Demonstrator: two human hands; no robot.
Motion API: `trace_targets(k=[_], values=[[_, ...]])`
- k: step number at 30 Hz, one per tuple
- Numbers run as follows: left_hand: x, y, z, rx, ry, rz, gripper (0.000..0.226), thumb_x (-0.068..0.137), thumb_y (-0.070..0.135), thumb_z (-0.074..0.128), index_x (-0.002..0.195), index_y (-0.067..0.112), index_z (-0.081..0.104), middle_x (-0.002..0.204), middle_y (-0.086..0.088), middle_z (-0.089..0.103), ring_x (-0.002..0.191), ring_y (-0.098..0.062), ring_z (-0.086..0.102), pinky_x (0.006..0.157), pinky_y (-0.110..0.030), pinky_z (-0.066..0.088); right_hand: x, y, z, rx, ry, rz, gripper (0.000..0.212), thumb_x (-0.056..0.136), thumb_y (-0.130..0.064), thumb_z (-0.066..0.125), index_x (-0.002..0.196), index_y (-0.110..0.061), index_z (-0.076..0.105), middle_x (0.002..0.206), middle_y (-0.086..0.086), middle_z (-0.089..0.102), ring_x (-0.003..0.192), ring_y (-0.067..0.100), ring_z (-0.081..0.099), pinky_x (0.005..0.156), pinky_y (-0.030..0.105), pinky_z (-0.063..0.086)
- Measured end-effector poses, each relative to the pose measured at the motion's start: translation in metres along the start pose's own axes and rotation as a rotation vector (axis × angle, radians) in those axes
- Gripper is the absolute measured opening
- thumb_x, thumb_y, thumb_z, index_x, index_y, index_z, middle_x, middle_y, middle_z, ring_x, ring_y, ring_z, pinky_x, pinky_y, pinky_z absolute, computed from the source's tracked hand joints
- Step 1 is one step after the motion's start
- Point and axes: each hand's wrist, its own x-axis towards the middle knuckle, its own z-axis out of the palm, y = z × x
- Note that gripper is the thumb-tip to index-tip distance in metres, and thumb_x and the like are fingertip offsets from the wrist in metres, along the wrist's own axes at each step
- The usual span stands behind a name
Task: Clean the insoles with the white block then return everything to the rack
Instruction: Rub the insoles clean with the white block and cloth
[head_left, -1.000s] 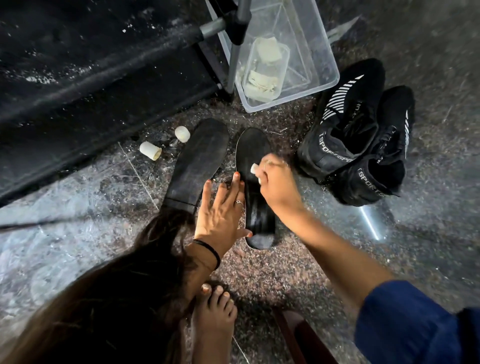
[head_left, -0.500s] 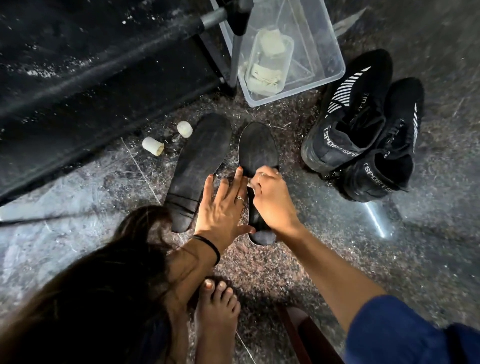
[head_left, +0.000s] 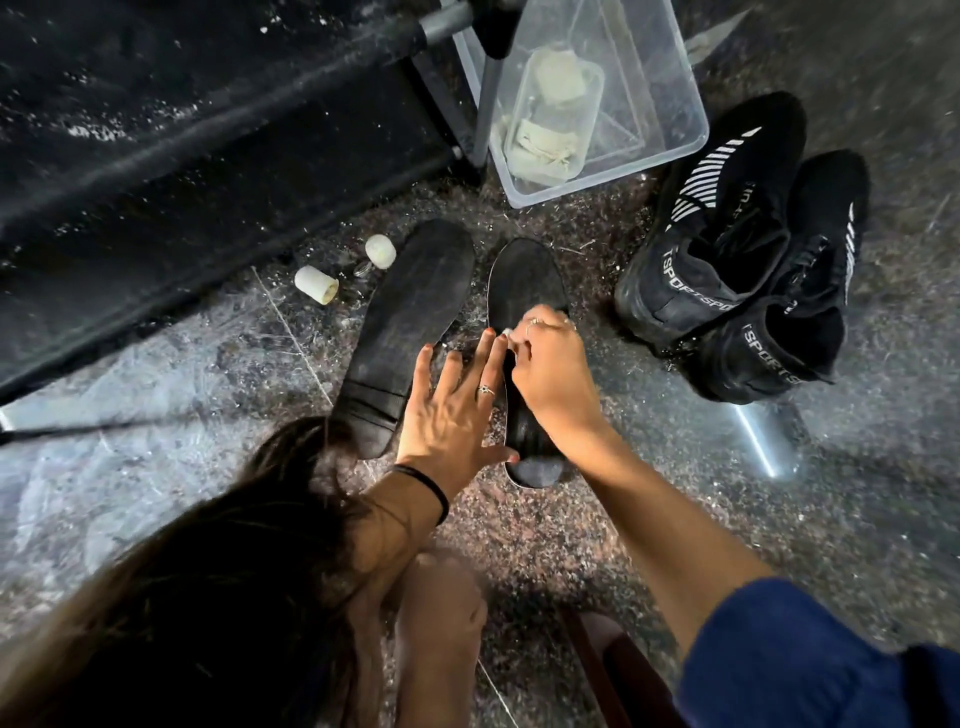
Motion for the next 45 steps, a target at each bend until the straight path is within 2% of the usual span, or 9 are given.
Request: trace_targets(k=[10, 14, 17, 20, 24, 34, 38, 43, 45], values=[[-0.001, -0.001, -0.001, -0.023, -0.011, 0.010, 0.120, 0.076, 0.075, 0.048, 0.142, 0.009, -0.029, 0.157, -0.001, -0.021, 0.144, -0.027, 0.006, 0.113, -0.050, -0.011, -0.057, 0.018, 0.000, -0.019, -0.120, -0.064, 0.014, 0.085, 0.005, 0.058, 0.087, -0.003, 0.069, 0.089, 0.005, 0.059, 0.084, 0.021, 0.054, 0.073, 0.032, 0.046], [0.000, -0.001, 0.001, 0.002, -0.033, 0.008, 0.117, 0.079, 0.074, 0.045, 0.142, 0.010, -0.029, 0.155, -0.002, -0.027, 0.144, -0.029, 0.003, 0.111, -0.050, -0.014, -0.050, 0.020, 0.003, 0.005, -0.083, -0.053, 0.015, 0.076, 0.011, 0.064, 0.072, -0.003, 0.068, 0.078, 0.007, 0.060, 0.070, 0.027, 0.058, 0.066, 0.024, 0.036], [0.000, 0.000, 0.000, 0.017, -0.051, 0.008, 0.115, 0.079, 0.075, 0.043, 0.144, 0.010, -0.027, 0.154, -0.002, -0.029, 0.144, -0.028, 0.003, 0.111, -0.051, -0.014, -0.011, 0.021, -0.003, -0.001, -0.001, 0.022, 0.018, 0.085, 0.005, 0.057, 0.070, 0.001, 0.067, 0.080, 0.010, 0.059, 0.071, 0.025, 0.057, 0.063, 0.022, 0.033], [0.000, 0.000, -0.002, 0.028, -0.049, 0.010, 0.112, 0.080, 0.075, 0.042, 0.146, 0.011, -0.022, 0.154, -0.002, -0.029, 0.144, -0.028, 0.005, 0.112, -0.051, -0.012, 0.016, 0.025, -0.012, -0.005, 0.067, 0.055, 0.020, 0.082, 0.006, 0.058, 0.063, 0.003, 0.062, 0.078, 0.013, 0.059, 0.072, 0.027, 0.058, 0.065, 0.024, 0.039], [0.000, -0.001, -0.002, 0.033, -0.051, 0.012, 0.111, 0.079, 0.075, 0.042, 0.148, 0.011, -0.018, 0.154, -0.002, -0.028, 0.144, -0.029, 0.005, 0.112, -0.052, -0.012, -0.003, 0.029, -0.015, -0.084, -0.020, -0.006, 0.016, 0.082, 0.009, 0.057, 0.070, 0.001, 0.064, 0.080, 0.009, 0.057, 0.071, 0.027, 0.057, 0.063, 0.032, 0.045], [-0.001, 0.000, -0.003, 0.062, -0.047, 0.034, 0.111, 0.081, 0.074, 0.041, 0.147, 0.008, -0.019, 0.154, -0.006, -0.028, 0.142, -0.029, 0.008, 0.113, -0.053, -0.008, -0.082, 0.040, -0.022, 0.074, -0.257, -0.103, 0.025, 0.094, -0.020, 0.055, 0.069, -0.017, 0.053, 0.078, -0.011, 0.045, 0.077, 0.008, 0.042, 0.066, 0.020, 0.033], [-0.002, 0.001, -0.005, 0.064, -0.045, 0.034, 0.111, 0.080, 0.073, 0.043, 0.147, 0.007, -0.017, 0.155, -0.007, -0.027, 0.143, -0.029, 0.009, 0.113, -0.053, -0.007, -0.039, 0.043, -0.017, -0.125, -0.245, -0.118, 0.022, 0.081, 0.009, 0.052, 0.087, -0.006, 0.068, 0.091, 0.004, 0.055, 0.086, 0.023, 0.052, 0.069, 0.026, 0.036], [-0.001, 0.001, -0.006, 0.066, -0.047, 0.033, 0.111, 0.081, 0.074, 0.042, 0.147, 0.007, -0.017, 0.155, -0.007, -0.027, 0.143, -0.028, 0.008, 0.114, -0.052, -0.006, 0.007, 0.036, -0.015, -0.101, -0.070, -0.054, 0.017, 0.073, 0.016, 0.055, 0.067, 0.000, 0.060, 0.080, 0.008, 0.057, 0.075, 0.031, 0.055, 0.066, 0.040, 0.048], [-0.001, 0.001, -0.006, 0.066, -0.052, 0.032, 0.111, 0.081, 0.074, 0.041, 0.147, 0.007, -0.018, 0.154, -0.007, -0.028, 0.144, -0.027, 0.006, 0.113, -0.052, -0.007, 0.004, 0.034, -0.017, -0.099, -0.059, -0.037, 0.019, 0.073, 0.017, 0.056, 0.065, 0.000, 0.059, 0.076, 0.007, 0.055, 0.071, 0.031, 0.056, 0.062, 0.036, 0.046]])
